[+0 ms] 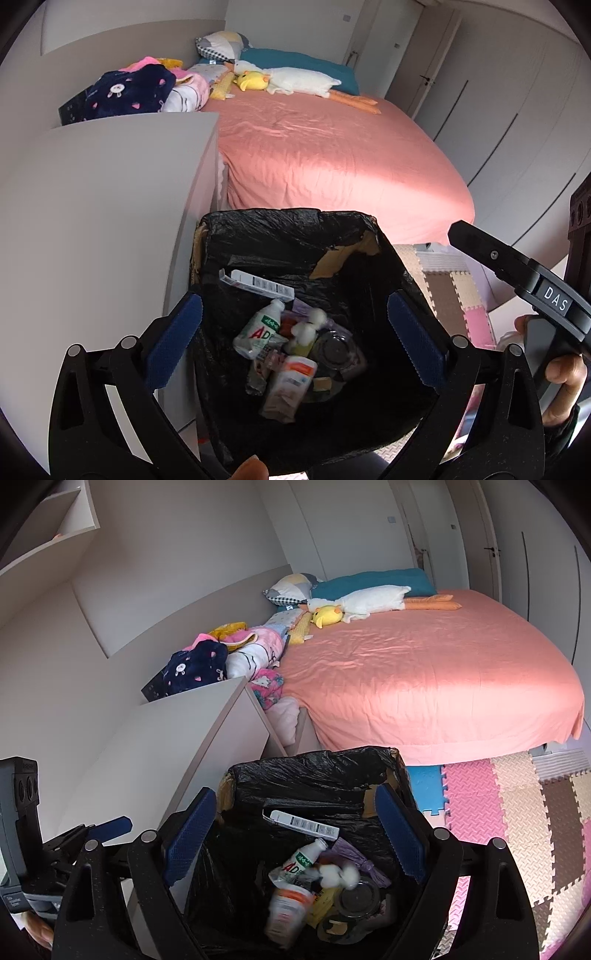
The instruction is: Collect trash
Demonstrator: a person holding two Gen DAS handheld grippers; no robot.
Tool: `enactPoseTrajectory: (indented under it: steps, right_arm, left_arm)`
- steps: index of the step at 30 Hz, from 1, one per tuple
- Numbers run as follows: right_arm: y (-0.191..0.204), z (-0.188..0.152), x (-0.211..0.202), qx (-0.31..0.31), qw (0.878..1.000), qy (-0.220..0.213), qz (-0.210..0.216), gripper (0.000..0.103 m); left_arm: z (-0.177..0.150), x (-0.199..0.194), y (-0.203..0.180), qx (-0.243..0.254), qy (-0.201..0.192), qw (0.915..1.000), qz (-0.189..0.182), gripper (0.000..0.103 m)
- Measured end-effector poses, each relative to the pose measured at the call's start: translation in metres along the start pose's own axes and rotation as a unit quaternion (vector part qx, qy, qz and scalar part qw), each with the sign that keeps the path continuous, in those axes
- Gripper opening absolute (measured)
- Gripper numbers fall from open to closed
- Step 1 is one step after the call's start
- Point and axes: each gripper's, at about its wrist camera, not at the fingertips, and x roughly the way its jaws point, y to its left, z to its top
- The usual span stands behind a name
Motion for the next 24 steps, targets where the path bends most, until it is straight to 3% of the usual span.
enactPoseTrajectory:
  steps: [24]
  right_arm:
    - [0.0066, -0.0026, 0.0002, -0.008, 1.000, 0.002, 0.004, 0.087]
  left_arm:
    - [-0.0035, -0.0054, 0.0021, 0.002, -0.003, 1.0000, 0.005, 0.097]
